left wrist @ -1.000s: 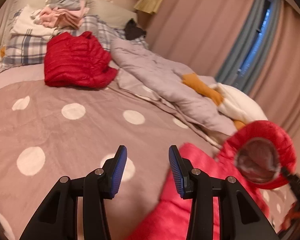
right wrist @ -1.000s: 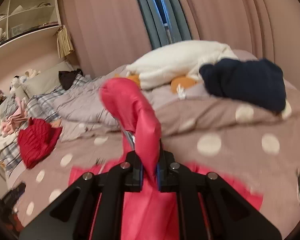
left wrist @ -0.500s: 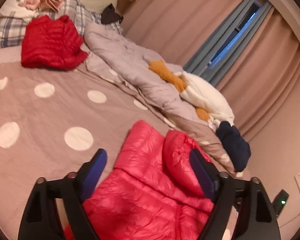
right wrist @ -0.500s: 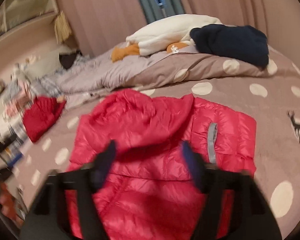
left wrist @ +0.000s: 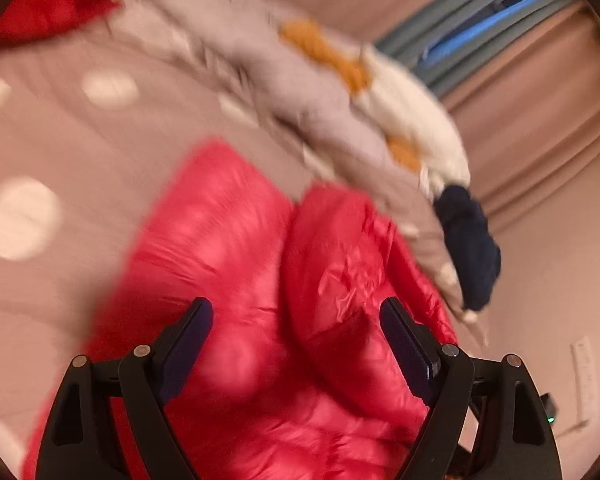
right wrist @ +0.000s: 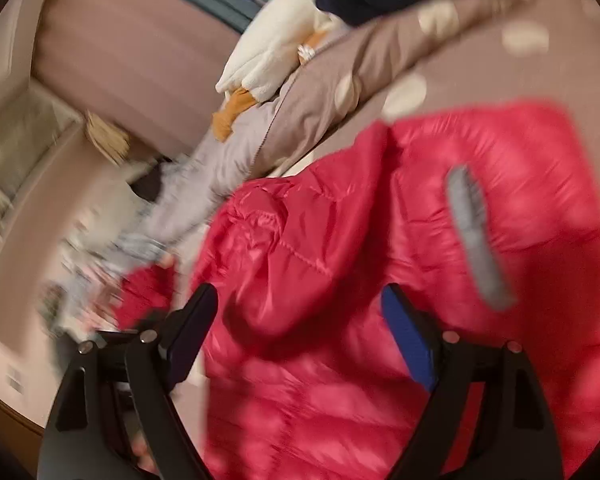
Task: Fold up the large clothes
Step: 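Fold the hood down onto the jacket body with both grippers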
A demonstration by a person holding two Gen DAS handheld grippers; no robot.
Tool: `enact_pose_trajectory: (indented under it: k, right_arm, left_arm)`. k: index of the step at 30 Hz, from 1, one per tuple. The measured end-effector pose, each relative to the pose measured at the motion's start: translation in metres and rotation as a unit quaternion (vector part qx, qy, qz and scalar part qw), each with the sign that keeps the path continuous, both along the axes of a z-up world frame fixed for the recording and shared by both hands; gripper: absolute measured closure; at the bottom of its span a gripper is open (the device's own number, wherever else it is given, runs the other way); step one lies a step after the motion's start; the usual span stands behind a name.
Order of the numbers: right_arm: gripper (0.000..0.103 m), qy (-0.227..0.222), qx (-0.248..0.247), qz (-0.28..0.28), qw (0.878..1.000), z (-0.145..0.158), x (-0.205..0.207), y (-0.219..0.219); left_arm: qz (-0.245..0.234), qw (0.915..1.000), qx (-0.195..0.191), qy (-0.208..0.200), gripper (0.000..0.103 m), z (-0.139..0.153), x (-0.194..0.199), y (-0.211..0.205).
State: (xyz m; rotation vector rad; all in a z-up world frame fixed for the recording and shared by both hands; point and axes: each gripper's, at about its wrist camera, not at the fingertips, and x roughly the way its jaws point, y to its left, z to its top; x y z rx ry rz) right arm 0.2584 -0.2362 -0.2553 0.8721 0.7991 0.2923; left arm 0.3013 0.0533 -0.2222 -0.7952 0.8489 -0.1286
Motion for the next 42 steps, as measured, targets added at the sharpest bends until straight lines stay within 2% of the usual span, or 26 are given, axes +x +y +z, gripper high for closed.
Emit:
enact_pose_trajectory:
  k: [1, 2, 3, 4, 5, 6, 8, 12, 14, 16, 17, 19, 23, 27, 30, 32, 34, 37, 42]
  right_arm:
    - [0.024, -0.007, 0.012, -0.003, 1.0, -0.002, 0.002, 0.0]
    - [0.042, -0.022, 0.018, -0.006, 1.0, -0.004, 0.003, 0.001]
    - [0.067, -0.035, 0.006, -0.009, 0.999, -0.005, 0.005, 0.003]
    - [0.077, -0.036, -0.011, -0.01, 0.999, -0.006, 0.006, 0.005]
    - [0.085, -0.036, -0.027, -0.014, 0.999, -0.008, 0.008, 0.006]
    - [0.087, -0.036, -0.036, -0.017, 0.999, -0.01, 0.008, 0.007]
    - [0.089, -0.036, -0.039, -0.024, 0.998, -0.01, 0.005, 0.006]
    - [0.091, -0.049, -0.067, -0.024, 0.996, 0.011, -0.006, -0.005]
    - [0.091, -0.072, -0.124, -0.025, 0.989, 0.027, -0.017, -0.004]
    - [0.091, -0.082, -0.193, -0.018, 0.978, 0.037, -0.03, 0.002]
    - [0.091, -0.081, -0.204, -0.016, 0.975, 0.038, -0.033, 0.001]
    - [0.091, -0.076, -0.204, -0.016, 0.976, 0.034, -0.041, -0.008]
    - [0.091, -0.041, -0.172, -0.001, 0.984, 0.01, -0.055, -0.015]
    - [0.09, -0.031, -0.216, 0.019, 0.976, -0.015, -0.063, 0.004]
    - [0.091, -0.031, -0.203, 0.011, 0.979, -0.034, -0.06, 0.001]
    - [0.091, -0.03, -0.196, 0.009, 0.98, -0.037, -0.058, -0.003]
    - [0.091, -0.033, -0.212, 0.008, 0.977, -0.038, -0.059, 0.0]
    - [0.09, -0.033, -0.226, 0.008, 0.974, -0.039, -0.06, 0.004]
    - [0.09, -0.032, -0.162, 0.007, 0.986, -0.049, -0.058, -0.009]
  left_arm:
    - [-0.016, 0.9995, -0.024, 0.009, 0.019, -0.009, 0.014, -0.004]
    - [-0.027, 0.9989, -0.035, 0.014, 0.025, -0.018, 0.027, -0.009]
    - [-0.033, 0.999, -0.025, 0.015, 0.032, -0.023, 0.035, -0.015]
    - [-0.039, 0.9991, -0.012, 0.012, 0.049, -0.024, 0.038, -0.019]
    - [-0.049, 0.9988, 0.002, 0.006, 0.061, -0.024, 0.039, -0.025]
    - [-0.059, 0.9982, 0.01, 0.0, 0.064, -0.024, 0.04, -0.03]
    - [-0.061, 0.9976, 0.026, -0.02, 0.074, -0.02, 0.032, -0.036]
    - [-0.067, 0.9949, 0.061, -0.045, 0.078, -0.003, 0.01, -0.045]
    - [-0.075, 0.9919, 0.088, -0.053, 0.078, 0.004, -0.005, -0.055]
    - [-0.091, 0.9839, 0.145, -0.052, 0.079, 0.011, -0.021, -0.072]
    - [-0.094, 0.9814, 0.158, -0.056, 0.079, 0.013, -0.026, -0.075]
    - [-0.098, 0.9779, 0.174, -0.063, 0.079, 0.015, -0.041, -0.081]
    - [-0.078, 0.9826, 0.164, -0.04, 0.079, 0.003, -0.058, -0.067]
    - [-0.063, 0.9769, 0.203, -0.023, 0.078, -0.024, -0.057, -0.062]
    - [-0.056, 0.9717, 0.223, -0.055, 0.076, -0.04, -0.06, -0.065]
    - [-0.055, 0.9683, 0.236, -0.061, 0.076, -0.043, -0.061, -0.07]
    - [-0.055, 0.9643, 0.251, -0.063, 0.076, -0.044, -0.058, -0.075]
    - [-0.055, 0.9658, 0.246, -0.059, 0.075, -0.047, -0.053, -0.073]
    - [-0.055, 0.9678, 0.239, -0.058, 0.074, -0.049, -0.055, -0.071]
